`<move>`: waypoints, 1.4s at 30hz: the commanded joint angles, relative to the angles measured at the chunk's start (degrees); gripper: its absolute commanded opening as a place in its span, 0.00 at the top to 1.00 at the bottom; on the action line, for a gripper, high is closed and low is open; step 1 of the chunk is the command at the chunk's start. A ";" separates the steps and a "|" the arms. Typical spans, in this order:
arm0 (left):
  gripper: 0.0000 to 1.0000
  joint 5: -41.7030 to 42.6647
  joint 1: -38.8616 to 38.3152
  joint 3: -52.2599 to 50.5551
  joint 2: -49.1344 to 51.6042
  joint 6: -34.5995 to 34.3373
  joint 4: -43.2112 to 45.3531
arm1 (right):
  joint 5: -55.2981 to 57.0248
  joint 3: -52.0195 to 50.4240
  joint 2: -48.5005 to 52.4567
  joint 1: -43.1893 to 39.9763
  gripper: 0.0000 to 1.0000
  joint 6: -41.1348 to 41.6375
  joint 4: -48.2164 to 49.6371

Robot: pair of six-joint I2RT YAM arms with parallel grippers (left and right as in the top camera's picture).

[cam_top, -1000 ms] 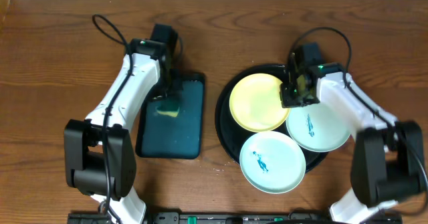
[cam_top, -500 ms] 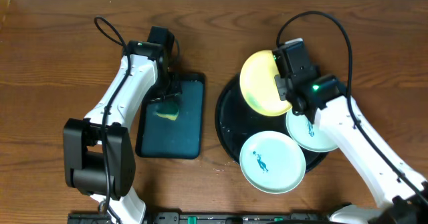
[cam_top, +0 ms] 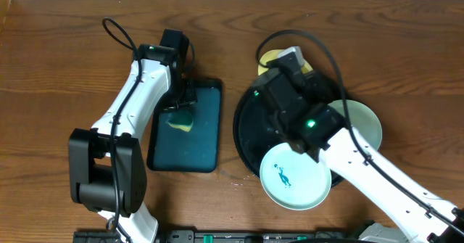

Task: Clean dirty plates on tray and stack at the side
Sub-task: 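Lift the yellow plate off the black tray with the right gripper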

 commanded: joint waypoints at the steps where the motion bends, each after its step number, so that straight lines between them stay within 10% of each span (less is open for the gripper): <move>1: 0.88 0.37 0.31 -0.07 0.11 0.59 -0.39 | 6.69 0.79 -0.74 2.75 0.99 -1.46 0.28; 42: 0.88 0.39 0.31 -0.07 0.11 0.55 -0.55 | 8.76 0.79 -0.74 4.17 0.99 -1.36 -0.57</move>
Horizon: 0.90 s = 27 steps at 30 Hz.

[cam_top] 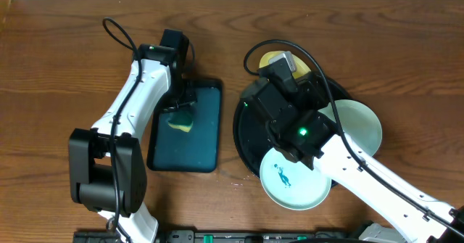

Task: Clean dirty plates on tray and stack at the side
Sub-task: 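Lift the yellow plate off the black tray with the right gripper, then carry the yellow plate right and set it on the table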

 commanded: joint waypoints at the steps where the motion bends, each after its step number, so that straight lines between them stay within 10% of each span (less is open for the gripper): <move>1: 0.88 0.39 0.31 -0.07 0.11 0.57 -0.33 | 2.03 0.79 -0.74 0.44 0.99 0.22 -0.02; 8: 0.89 0.39 0.31 -0.07 0.11 0.57 -0.33 | -14.75 0.79 -0.74 -6.97 0.99 11.13 -1.99; 19: 0.88 0.39 0.31 -0.07 0.11 0.57 -0.33 | -72.35 1.86 -1.68 -52.17 0.99 15.02 -10.95; 27: 0.89 0.39 0.31 -0.07 0.11 0.57 -0.33 | -74.14 1.77 0.57 -79.03 0.99 20.24 -7.19</move>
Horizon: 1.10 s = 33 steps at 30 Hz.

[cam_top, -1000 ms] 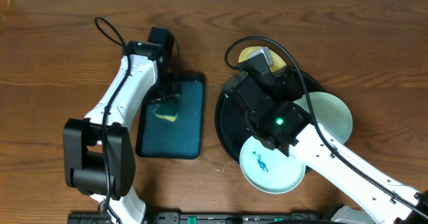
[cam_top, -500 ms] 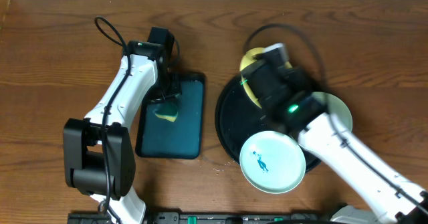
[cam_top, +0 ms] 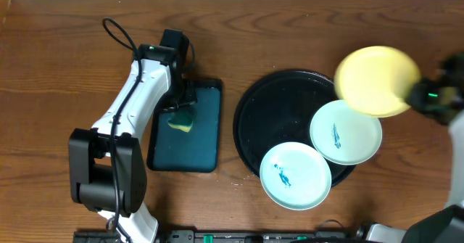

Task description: Clean dirty plates on tray and stack at the side

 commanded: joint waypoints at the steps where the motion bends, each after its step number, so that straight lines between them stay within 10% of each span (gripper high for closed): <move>1: 0.89 0.39 0.31 -0.07 0.11 0.52 -0.33 | -0.04 1.36 1.46 -9.40 0.99 6.47 2.14; 15: 0.88 0.39 0.31 -0.07 0.11 0.55 -0.26 | 5.20 1.33 21.40 -21.92 0.99 9.31 1.22; 18: 0.89 0.39 0.31 -0.07 0.11 0.55 -0.37 | -0.24 1.36 21.31 -21.70 0.55 5.03 2.45; 22: 0.88 0.39 0.31 -0.07 0.11 0.55 -0.35 | -13.75 1.40 16.52 -20.33 0.38 -0.46 3.96; 28: 0.88 0.90 0.31 -0.07 0.11 0.55 -0.37 | -17.16 1.38 6.47 -13.25 0.45 -2.93 0.66; 33: 0.88 0.96 0.31 -0.07 0.11 0.55 -0.37 | 2.12 1.11 4.31 -2.12 0.48 -1.36 -7.91</move>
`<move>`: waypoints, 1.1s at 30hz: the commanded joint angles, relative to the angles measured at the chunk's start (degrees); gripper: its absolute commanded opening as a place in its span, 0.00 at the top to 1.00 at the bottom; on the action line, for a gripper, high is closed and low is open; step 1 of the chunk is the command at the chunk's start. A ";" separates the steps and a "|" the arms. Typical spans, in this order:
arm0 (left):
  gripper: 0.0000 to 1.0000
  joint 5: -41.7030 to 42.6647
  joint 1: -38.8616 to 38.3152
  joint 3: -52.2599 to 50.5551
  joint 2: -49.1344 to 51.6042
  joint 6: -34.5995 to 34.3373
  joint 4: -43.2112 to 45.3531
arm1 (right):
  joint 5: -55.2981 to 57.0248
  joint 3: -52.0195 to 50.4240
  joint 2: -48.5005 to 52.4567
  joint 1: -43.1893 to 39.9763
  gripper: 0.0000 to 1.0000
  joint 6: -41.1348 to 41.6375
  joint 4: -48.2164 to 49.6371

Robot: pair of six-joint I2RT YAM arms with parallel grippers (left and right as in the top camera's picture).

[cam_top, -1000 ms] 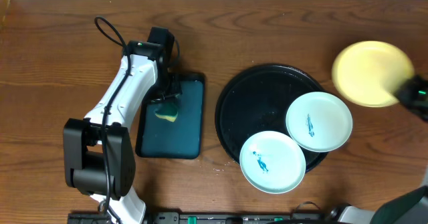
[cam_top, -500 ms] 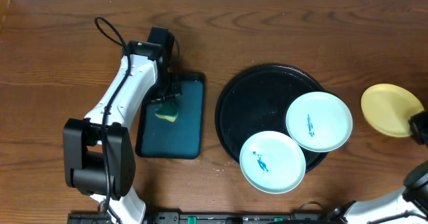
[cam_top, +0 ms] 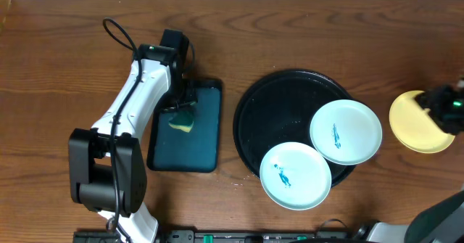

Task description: Clean dirty plates on tray and stack at the side

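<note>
A round black tray (cam_top: 279,116) holds two white plates with blue marks: one (cam_top: 346,132) at its right edge, one (cam_top: 295,175) overhanging its front rim. A yellow plate (cam_top: 415,121) sits low on the table to the right of the tray. My right gripper (cam_top: 441,104) is at that plate's right rim and appears shut on it. Over a dark rectangular tray (cam_top: 196,145), my left gripper (cam_top: 184,105) pinches the top of a yellow-green sponge (cam_top: 180,122).
The left arm (cam_top: 134,91) runs from the front left of the table up to the rectangular tray. A black cable (cam_top: 116,31) loops behind it. Wooden table surface (cam_top: 58,69) surrounds both trays.
The yellow plate was raised above the tray's right rear in my right gripper. It is now lower and farther right, down by the table beside the tray. The left arm has not moved.
My right gripper was over the back of the round tray at the yellow plate, the arm covering much of the tray. Then the plate was up in the air at the right. Now it is down beside the tray. The left gripper stayed on the sponge throughout.
</note>
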 commanded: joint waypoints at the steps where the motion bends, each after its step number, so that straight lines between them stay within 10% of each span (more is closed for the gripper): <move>1: 0.89 0.37 0.31 -0.07 0.11 0.57 -0.35 | 15.13 -0.59 0.68 7.32 0.49 0.90 -4.68; 9: 0.88 0.37 0.31 -0.07 0.11 0.55 -0.33 | 23.63 -16.35 1.33 19.37 0.55 6.67 5.84; 17: 0.88 0.37 0.31 -0.07 0.11 0.55 -0.52 | 22.16 -21.44 0.98 19.82 0.99 7.02 12.61; 27: 0.88 0.37 0.31 -0.07 0.11 0.55 -0.50 | -2.27 -19.26 -2.12 22.71 0.99 6.40 23.12; 33: 0.88 0.42 0.31 -0.07 0.11 0.52 -0.50 | 3.91 -19.26 1.29 33.31 0.99 7.10 29.59</move>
